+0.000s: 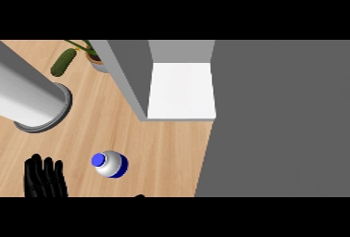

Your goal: Pick up the bottled water, place it into the cabinet and close the cabinet

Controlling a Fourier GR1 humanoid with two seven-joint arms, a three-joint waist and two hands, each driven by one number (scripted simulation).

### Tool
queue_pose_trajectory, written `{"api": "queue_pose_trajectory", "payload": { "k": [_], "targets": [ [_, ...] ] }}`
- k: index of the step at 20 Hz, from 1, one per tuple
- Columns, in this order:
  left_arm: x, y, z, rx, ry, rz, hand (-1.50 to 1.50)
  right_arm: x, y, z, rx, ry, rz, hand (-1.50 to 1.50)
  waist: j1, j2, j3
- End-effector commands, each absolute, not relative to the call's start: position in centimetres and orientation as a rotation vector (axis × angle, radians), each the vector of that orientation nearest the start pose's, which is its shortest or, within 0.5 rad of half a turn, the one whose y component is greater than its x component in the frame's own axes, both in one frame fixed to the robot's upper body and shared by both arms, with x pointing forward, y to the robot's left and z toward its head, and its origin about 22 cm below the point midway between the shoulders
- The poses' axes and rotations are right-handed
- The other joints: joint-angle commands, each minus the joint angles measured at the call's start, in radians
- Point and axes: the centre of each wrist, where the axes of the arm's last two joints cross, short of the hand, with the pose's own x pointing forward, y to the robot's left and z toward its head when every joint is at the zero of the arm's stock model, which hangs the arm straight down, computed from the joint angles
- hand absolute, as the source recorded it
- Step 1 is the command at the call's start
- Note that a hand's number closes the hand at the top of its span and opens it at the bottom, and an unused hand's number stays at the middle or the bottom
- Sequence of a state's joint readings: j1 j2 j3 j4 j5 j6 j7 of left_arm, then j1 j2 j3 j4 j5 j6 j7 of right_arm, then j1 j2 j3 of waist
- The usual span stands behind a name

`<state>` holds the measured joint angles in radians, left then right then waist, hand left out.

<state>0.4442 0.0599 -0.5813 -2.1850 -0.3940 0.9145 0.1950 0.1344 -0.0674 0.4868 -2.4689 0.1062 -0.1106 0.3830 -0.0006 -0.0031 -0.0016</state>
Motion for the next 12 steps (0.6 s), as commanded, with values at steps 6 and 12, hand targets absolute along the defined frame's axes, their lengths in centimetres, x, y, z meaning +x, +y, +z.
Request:
{"api": "queue_pose_trajectory", "payload": {
  "k": [6,12],
  "targets": [
    [13.3,17.3,2.3,0.507,-1.541,0.495,-1.5,10.9,-17.6,18.5,0.189,-2.003,0.195,-1.5,-0.002,-0.001,-0.001],
    [13.4,18.6,-2.9,0.469,-1.489,0.523,-1.5,10.9,-17.2,18.0,0.193,-1.989,0.204,-1.5,-0.002,-0.001,-0.001]
  ]
}}
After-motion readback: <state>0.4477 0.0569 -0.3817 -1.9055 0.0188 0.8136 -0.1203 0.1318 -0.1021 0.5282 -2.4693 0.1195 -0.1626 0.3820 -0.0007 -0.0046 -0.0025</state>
